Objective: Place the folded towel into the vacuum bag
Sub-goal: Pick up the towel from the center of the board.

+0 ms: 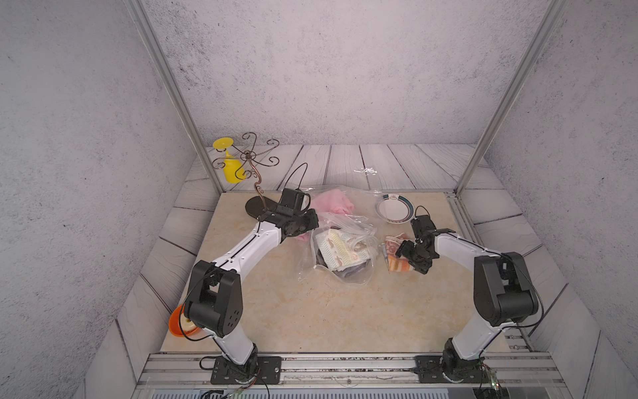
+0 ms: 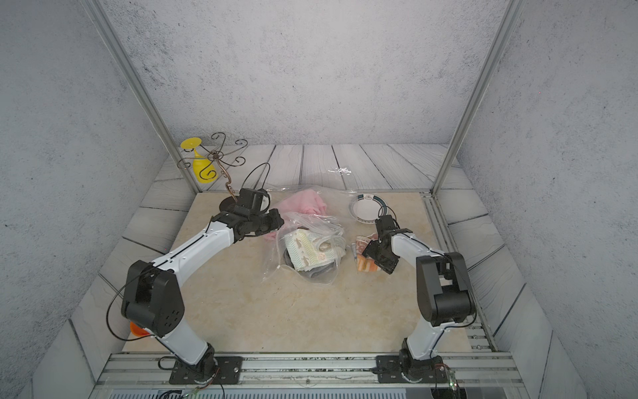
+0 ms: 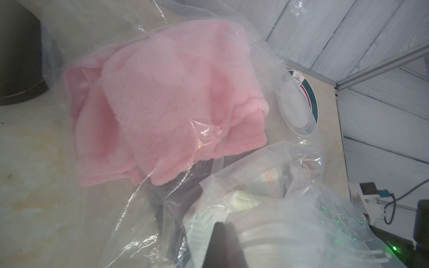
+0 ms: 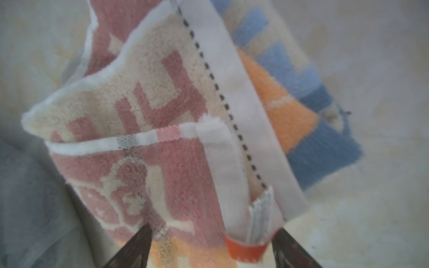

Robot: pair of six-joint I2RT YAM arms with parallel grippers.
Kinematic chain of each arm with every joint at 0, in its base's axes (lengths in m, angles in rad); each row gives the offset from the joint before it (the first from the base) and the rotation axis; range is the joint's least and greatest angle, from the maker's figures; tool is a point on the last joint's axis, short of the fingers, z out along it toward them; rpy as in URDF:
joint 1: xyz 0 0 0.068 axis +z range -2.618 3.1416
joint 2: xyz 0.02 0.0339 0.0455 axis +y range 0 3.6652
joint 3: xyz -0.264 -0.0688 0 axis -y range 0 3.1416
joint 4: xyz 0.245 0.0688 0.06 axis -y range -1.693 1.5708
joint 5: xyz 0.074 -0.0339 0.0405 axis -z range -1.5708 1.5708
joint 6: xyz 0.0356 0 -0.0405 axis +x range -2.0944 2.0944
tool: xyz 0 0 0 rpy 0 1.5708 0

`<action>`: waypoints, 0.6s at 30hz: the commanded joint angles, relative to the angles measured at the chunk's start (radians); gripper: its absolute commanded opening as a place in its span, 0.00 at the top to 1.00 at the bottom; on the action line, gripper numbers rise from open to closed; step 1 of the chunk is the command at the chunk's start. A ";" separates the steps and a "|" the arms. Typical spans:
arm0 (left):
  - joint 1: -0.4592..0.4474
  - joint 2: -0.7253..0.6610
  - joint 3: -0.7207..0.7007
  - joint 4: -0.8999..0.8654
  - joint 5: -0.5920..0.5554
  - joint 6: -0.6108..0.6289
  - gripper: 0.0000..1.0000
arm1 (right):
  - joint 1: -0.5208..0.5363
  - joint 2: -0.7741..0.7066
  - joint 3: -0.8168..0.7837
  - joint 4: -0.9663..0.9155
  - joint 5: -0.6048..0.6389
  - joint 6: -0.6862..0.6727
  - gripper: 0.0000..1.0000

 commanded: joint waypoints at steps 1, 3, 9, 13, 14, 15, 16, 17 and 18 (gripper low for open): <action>-0.013 0.002 0.027 0.044 0.074 0.056 1.00 | -0.005 0.053 -0.008 0.076 -0.044 0.026 0.27; -0.017 -0.001 0.022 0.067 0.120 0.069 1.00 | -0.005 0.055 -0.020 0.089 -0.041 0.027 0.40; -0.045 0.017 0.018 0.141 0.251 0.080 1.00 | -0.008 -0.003 -0.061 0.168 -0.065 -0.006 0.93; -0.068 0.033 0.026 0.189 0.334 0.079 1.00 | -0.007 -0.114 -0.061 0.180 -0.048 -0.044 1.00; -0.075 0.037 0.029 0.197 0.353 0.085 1.00 | -0.007 -0.151 -0.056 0.177 -0.037 -0.058 1.00; -0.079 0.042 0.031 0.202 0.364 0.085 1.00 | -0.006 -0.183 -0.049 0.174 -0.032 -0.072 1.00; -0.083 0.044 0.032 0.211 0.373 0.085 1.00 | -0.007 -0.219 -0.036 0.167 -0.029 -0.090 1.00; -0.084 0.049 0.031 0.216 0.372 0.076 1.00 | -0.007 -0.259 -0.022 0.164 -0.032 -0.112 1.00; -0.084 0.052 0.030 0.220 0.369 0.067 1.00 | -0.007 -0.291 -0.010 0.166 -0.039 -0.131 1.00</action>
